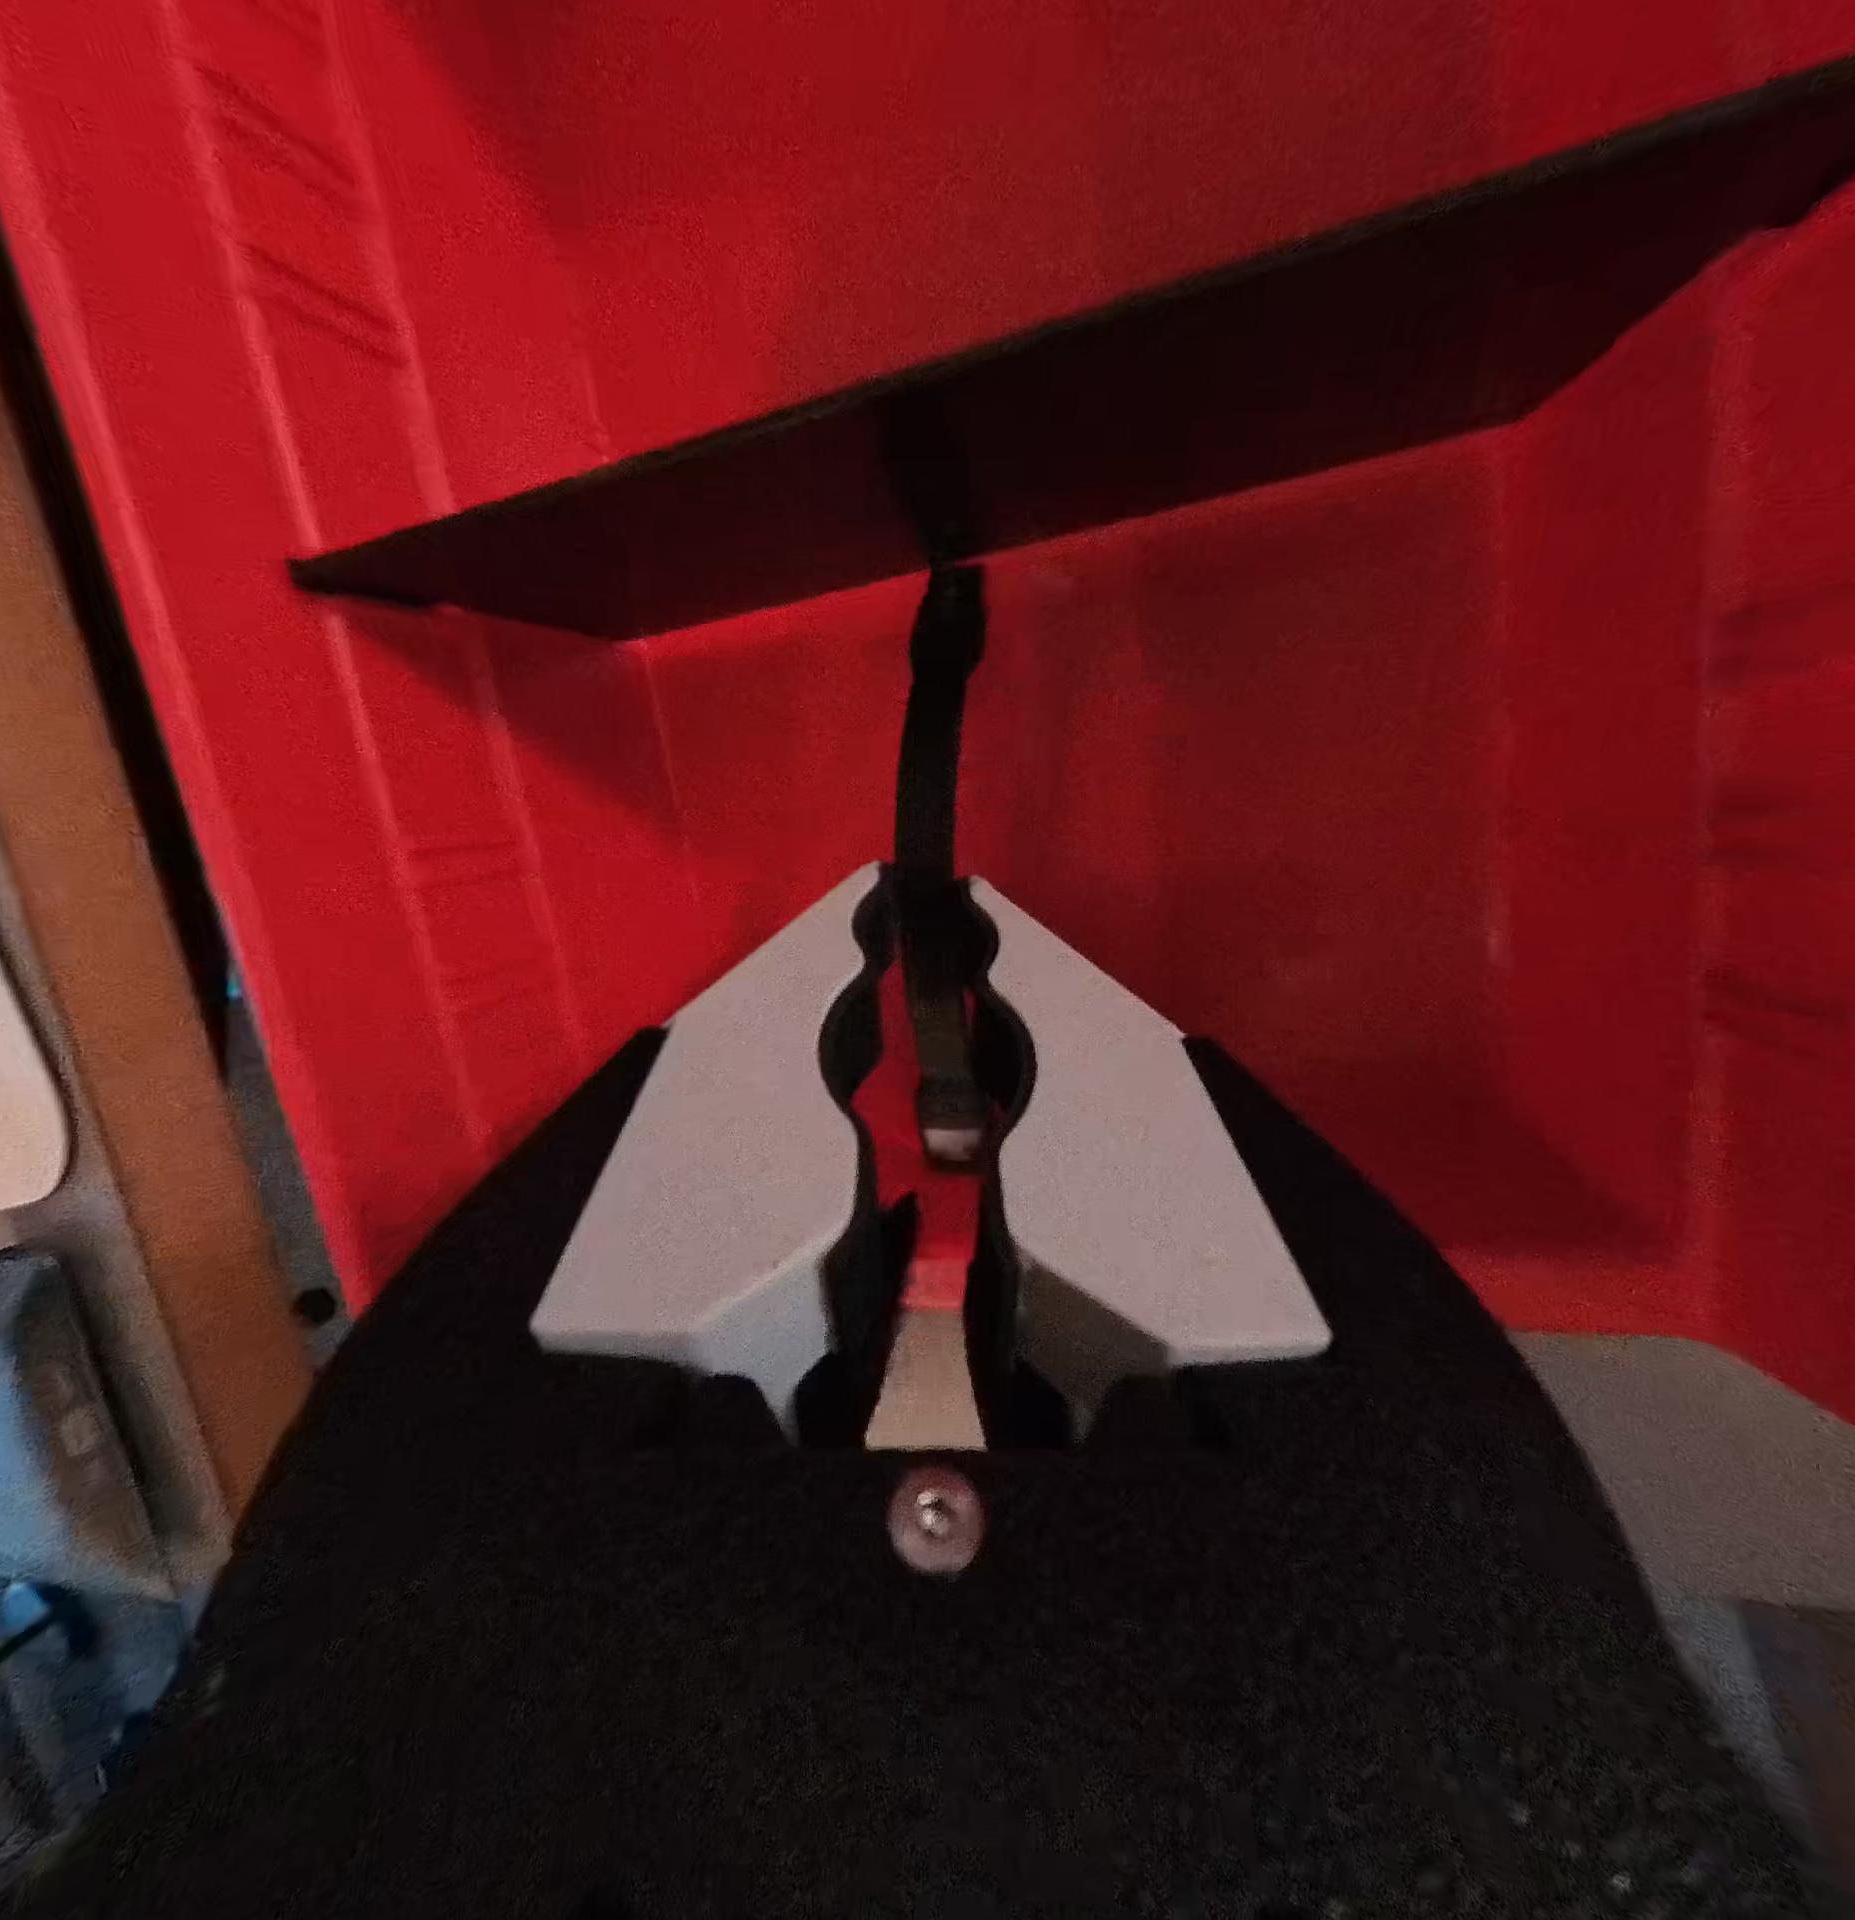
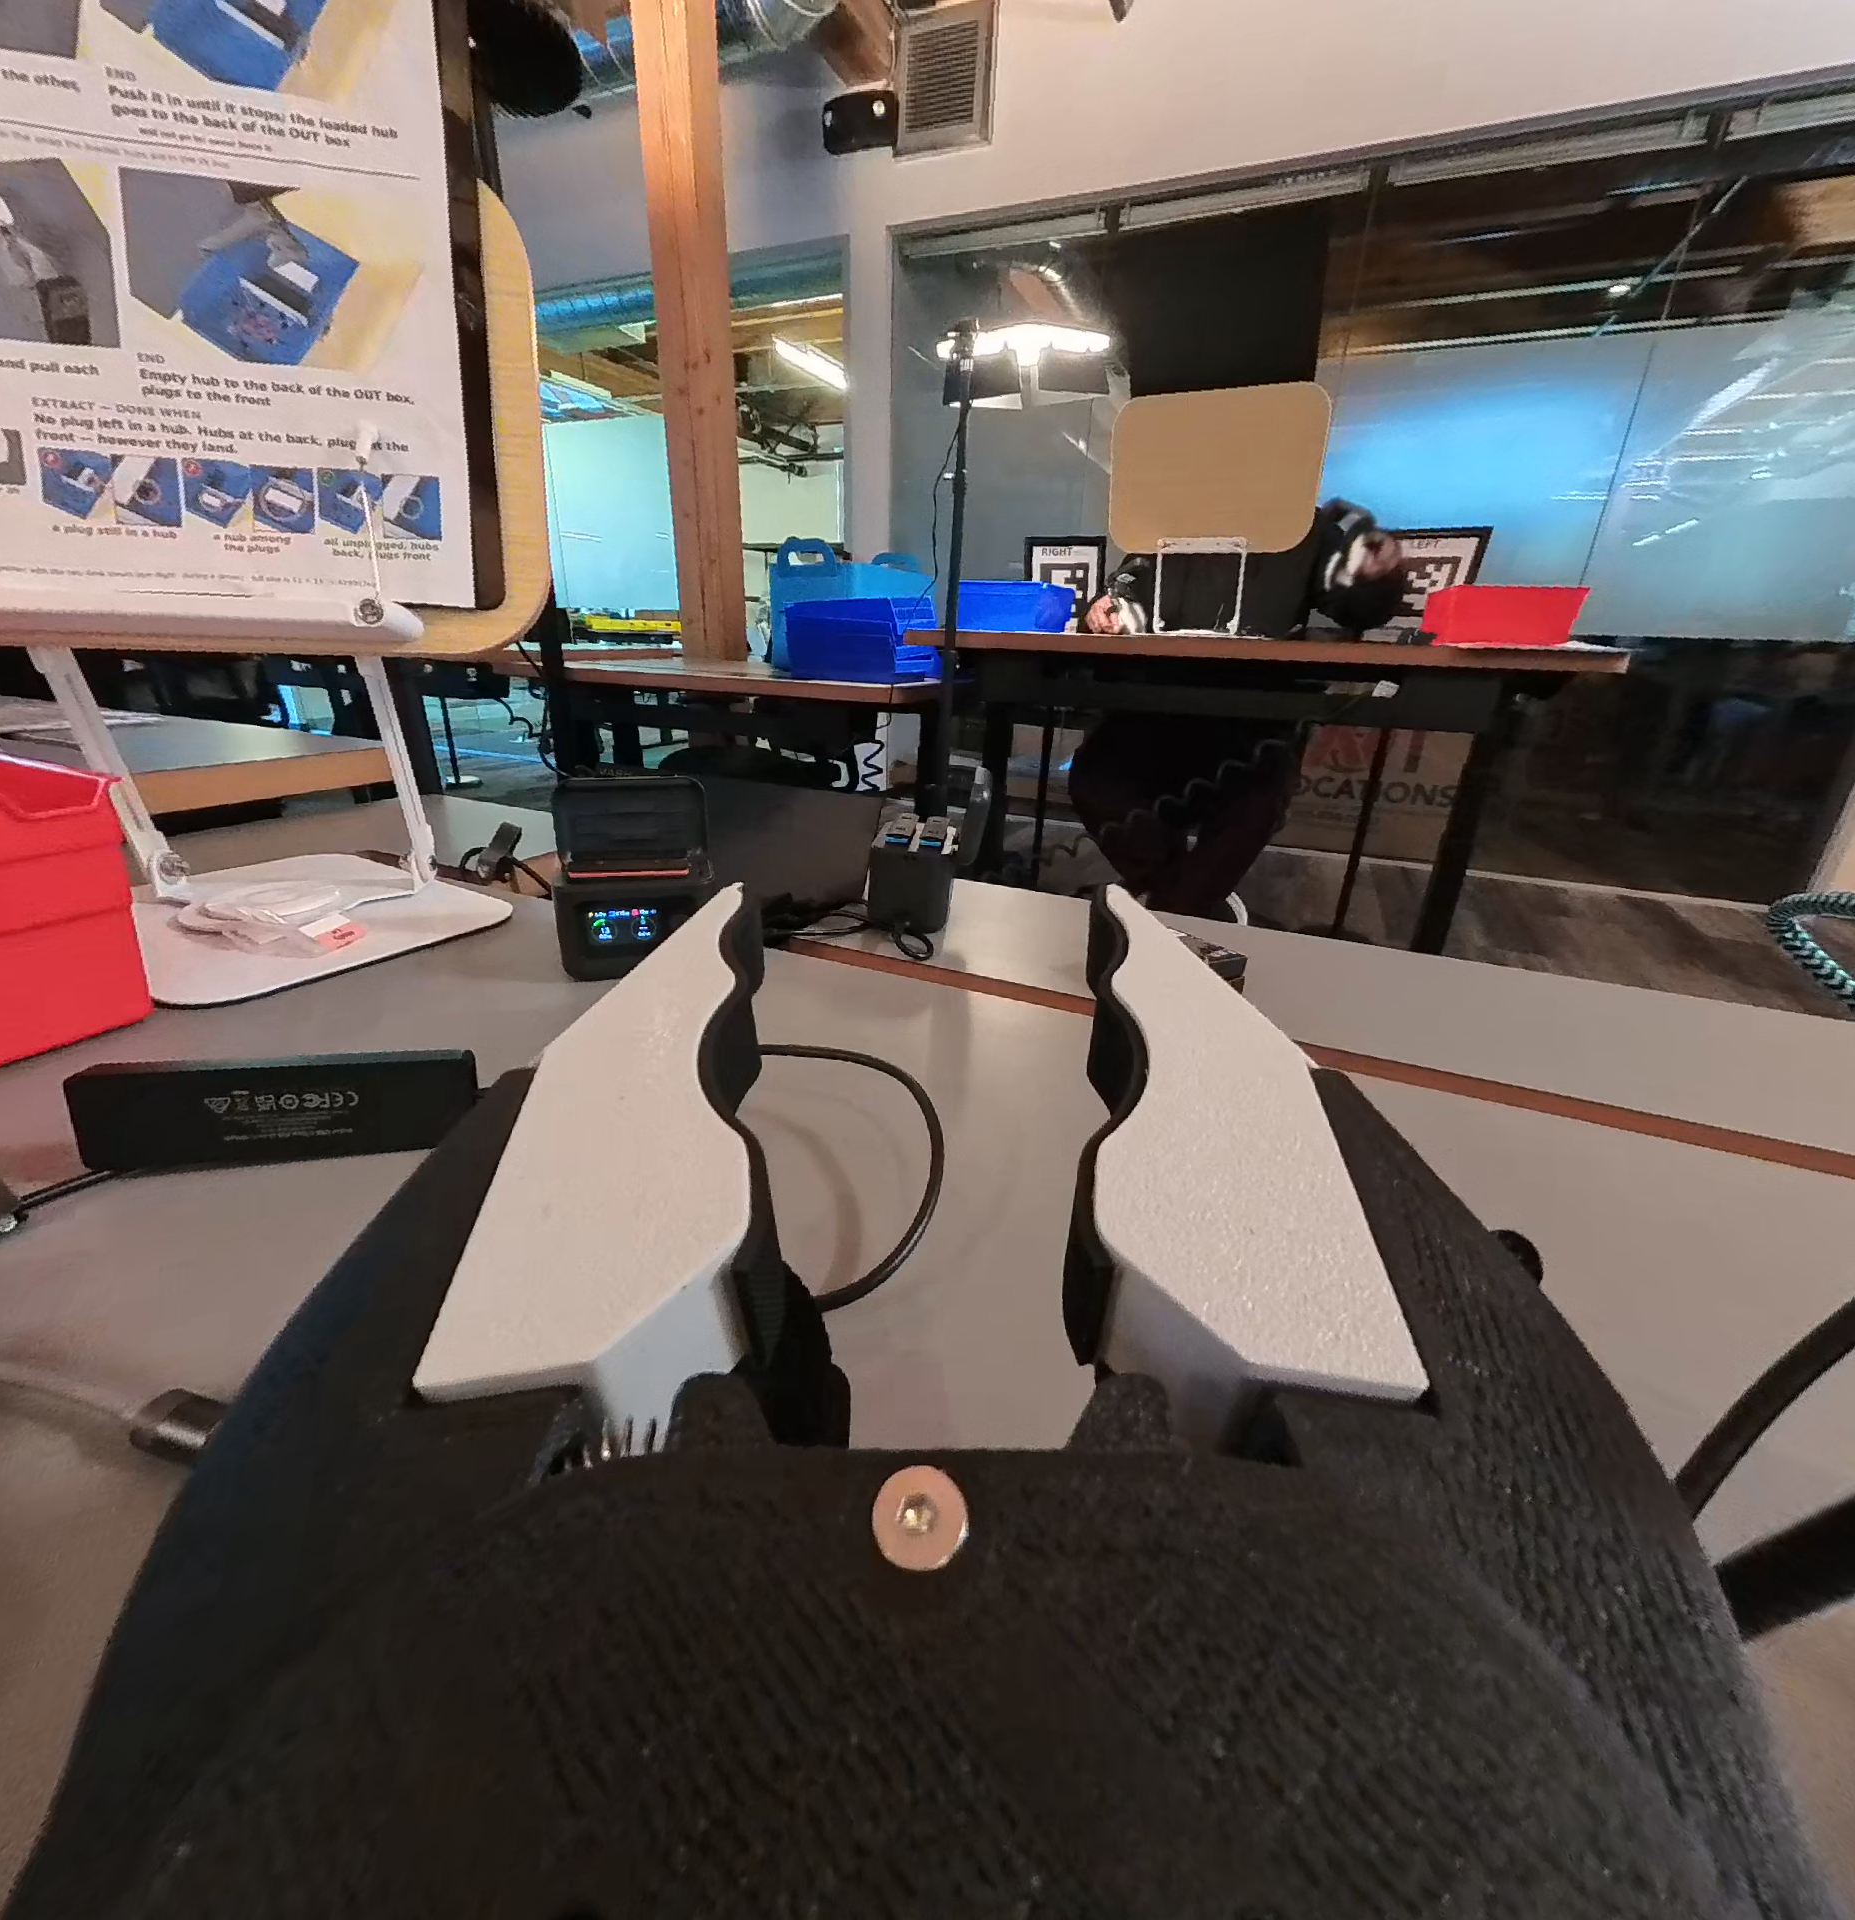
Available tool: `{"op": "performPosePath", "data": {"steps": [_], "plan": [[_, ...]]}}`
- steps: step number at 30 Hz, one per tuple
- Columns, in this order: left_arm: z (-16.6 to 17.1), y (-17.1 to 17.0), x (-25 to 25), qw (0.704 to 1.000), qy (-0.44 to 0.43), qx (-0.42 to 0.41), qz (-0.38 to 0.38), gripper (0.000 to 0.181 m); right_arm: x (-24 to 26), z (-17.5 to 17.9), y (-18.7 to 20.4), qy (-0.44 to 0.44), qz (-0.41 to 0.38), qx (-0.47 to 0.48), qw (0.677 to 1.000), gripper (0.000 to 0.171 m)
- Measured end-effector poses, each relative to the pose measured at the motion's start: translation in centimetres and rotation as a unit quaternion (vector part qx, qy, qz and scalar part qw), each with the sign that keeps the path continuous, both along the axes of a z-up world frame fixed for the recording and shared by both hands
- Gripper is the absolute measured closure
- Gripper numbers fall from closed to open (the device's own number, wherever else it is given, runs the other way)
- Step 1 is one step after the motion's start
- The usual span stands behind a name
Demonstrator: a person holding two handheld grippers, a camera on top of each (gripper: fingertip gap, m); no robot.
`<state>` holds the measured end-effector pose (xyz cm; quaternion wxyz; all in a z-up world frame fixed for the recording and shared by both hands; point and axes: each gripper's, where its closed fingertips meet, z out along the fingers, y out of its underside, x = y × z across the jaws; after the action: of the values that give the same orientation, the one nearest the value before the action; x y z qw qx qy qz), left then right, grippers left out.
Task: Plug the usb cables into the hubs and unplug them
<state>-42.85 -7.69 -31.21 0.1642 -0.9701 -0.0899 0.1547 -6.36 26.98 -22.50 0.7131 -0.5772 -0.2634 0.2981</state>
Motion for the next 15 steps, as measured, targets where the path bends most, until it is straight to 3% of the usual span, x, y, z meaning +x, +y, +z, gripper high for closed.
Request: {"op": "performPosePath", "data": {"steps": [4, 7, 11, 15], "plan": [[4.1, -0.4, -0.5, 0.997, 0.072, 0.032, -0.017, 0.174, -0.2, 0.0, 0.0, 0.000, 0.002, 0.000, 1.000, 0.110], [9.5, 0.8, 1.2, 0.985, 0.129, 0.099, -0.054, 0.174, -0.3, 0.0, -0.1, -0.002, 0.003, 0.002, 1.000, 0.110], [15.8, 5.5, 9.9, 0.950, 0.117, 0.222, -0.189, 0.174, -0.3, 0.2, -0.2, -0.003, 0.001, 0.007, 1.000, 0.110], [14.5, 10.4, 19.9, 0.917, 0.047, 0.222, -0.329, 0.173, 0.2, 0.5, -0.2, 0.000, -0.006, 0.015, 1.000, 0.110]]}}
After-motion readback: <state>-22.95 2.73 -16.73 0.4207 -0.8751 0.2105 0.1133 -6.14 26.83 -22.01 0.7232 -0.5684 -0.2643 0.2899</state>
